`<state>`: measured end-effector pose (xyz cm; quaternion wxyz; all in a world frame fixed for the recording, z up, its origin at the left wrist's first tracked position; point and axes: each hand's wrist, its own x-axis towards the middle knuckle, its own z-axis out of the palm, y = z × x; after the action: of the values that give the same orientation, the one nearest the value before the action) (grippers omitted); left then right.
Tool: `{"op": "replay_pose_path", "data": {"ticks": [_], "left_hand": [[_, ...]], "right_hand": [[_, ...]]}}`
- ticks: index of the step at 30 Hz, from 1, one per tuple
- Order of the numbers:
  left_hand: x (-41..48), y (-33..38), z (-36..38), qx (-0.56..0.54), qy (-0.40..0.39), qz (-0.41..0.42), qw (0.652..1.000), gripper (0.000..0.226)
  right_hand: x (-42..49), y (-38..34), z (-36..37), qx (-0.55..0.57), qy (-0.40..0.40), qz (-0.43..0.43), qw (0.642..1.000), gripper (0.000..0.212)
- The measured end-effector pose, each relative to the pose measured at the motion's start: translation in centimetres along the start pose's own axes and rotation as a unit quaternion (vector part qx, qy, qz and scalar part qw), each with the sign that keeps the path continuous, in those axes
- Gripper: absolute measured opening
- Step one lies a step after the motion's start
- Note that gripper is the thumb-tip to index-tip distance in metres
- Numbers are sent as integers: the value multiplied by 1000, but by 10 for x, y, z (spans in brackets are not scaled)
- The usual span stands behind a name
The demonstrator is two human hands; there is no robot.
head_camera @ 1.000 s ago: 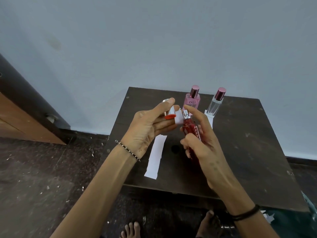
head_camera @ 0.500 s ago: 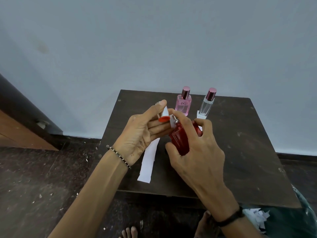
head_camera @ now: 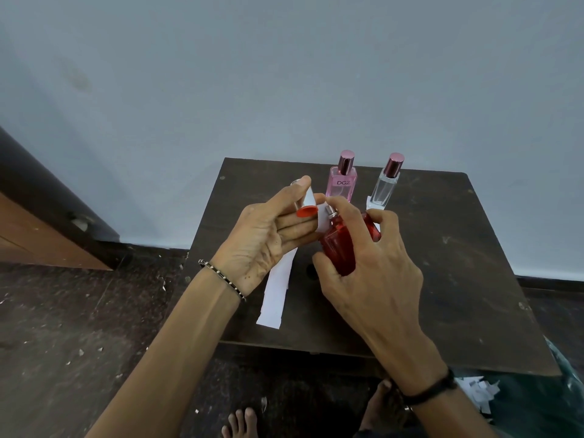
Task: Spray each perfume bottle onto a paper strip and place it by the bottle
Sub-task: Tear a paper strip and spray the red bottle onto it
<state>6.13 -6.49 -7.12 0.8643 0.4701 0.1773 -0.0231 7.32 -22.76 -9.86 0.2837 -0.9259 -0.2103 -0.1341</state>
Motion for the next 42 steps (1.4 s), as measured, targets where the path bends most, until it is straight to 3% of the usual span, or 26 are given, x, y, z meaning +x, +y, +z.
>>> {"op": "replay_pose_path", "data": {"ticks": [3,6,11,16,18,20,25,29,33,42], "left_hand": [[0,1,0,-9,5,1,1000,56],[1,1,-2,-18,3,7,1000,54],[5,-1,-6,-13,25,22,999,47],[7,0,-7,-7,34,55,998,38],[6,0,-6,-11,36,67,997,34],[6,0,-4,-13,41,75,996,34],[4,1,2,-26,50,74,996,52],[4,-2,5,8,56,57,997,65],[4,-5,8,35,38,48,998,62],[4,-16,15,60,9,41,997,44]], "right_hand": [[1,0,-2,67,-10,11,998,75],[3,5,-7,233,-35,90,968,82],[12,22,-19,484,-67,229,842,58],[14,28,-33,679,-143,226,683,40],[13,27,-34,705,-175,240,645,38],[13,26,-33,682,-202,244,659,40],[9,18,-23,549,-219,200,782,35],[6,12,-18,489,-191,176,833,35],[6,11,-18,479,-176,165,844,30],[8,12,-16,506,-124,196,831,36]]}}
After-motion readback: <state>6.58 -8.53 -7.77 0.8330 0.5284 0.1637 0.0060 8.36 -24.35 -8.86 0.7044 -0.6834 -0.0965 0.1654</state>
